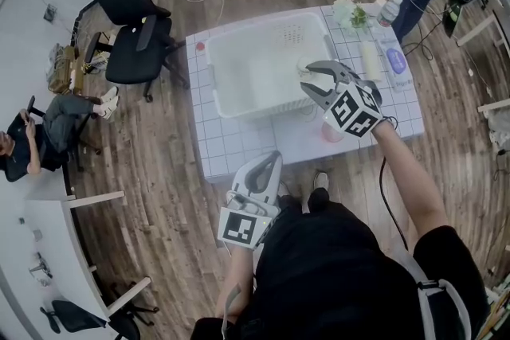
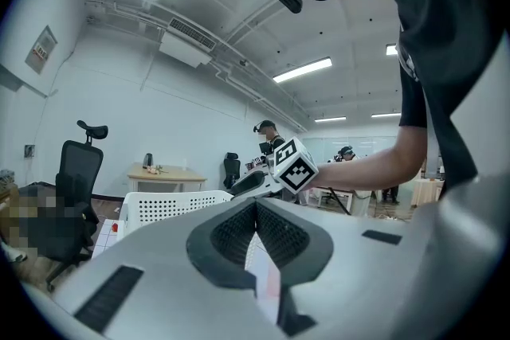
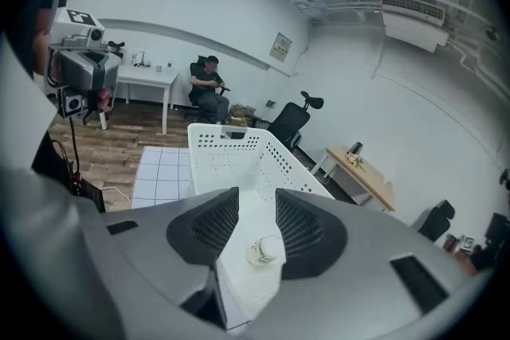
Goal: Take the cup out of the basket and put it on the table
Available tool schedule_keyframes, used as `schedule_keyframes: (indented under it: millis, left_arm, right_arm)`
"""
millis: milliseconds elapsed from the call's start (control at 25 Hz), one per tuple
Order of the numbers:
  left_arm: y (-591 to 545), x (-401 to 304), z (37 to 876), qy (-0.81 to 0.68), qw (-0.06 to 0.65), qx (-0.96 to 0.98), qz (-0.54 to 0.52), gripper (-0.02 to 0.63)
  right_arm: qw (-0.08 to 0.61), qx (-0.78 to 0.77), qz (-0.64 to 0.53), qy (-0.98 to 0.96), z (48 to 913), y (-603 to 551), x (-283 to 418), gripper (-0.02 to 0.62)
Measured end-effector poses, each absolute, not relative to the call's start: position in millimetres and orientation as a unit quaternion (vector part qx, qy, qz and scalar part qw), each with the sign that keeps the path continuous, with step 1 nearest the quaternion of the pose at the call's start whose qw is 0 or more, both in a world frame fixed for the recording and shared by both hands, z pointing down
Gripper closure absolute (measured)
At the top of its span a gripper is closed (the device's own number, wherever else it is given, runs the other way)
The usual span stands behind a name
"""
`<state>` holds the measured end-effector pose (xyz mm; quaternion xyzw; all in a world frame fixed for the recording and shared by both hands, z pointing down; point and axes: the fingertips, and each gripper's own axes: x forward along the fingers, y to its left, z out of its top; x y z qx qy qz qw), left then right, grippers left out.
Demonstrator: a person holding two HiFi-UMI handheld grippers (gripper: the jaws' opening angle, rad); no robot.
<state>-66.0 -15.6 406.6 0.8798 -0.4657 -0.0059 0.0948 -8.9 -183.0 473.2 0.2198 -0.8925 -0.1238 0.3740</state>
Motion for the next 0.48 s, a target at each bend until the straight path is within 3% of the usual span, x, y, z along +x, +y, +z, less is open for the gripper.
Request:
schedule_keyframes:
  millis: [480]
  left_arm:
    - [-19.4, -78.6, 413.2, -0.481, 0.112, 0.87, -0.005, 0.597]
  right_arm:
    - [0.524, 0.128, -0.216, -0.814, 529.4, -222.6, -16.1, 0.403]
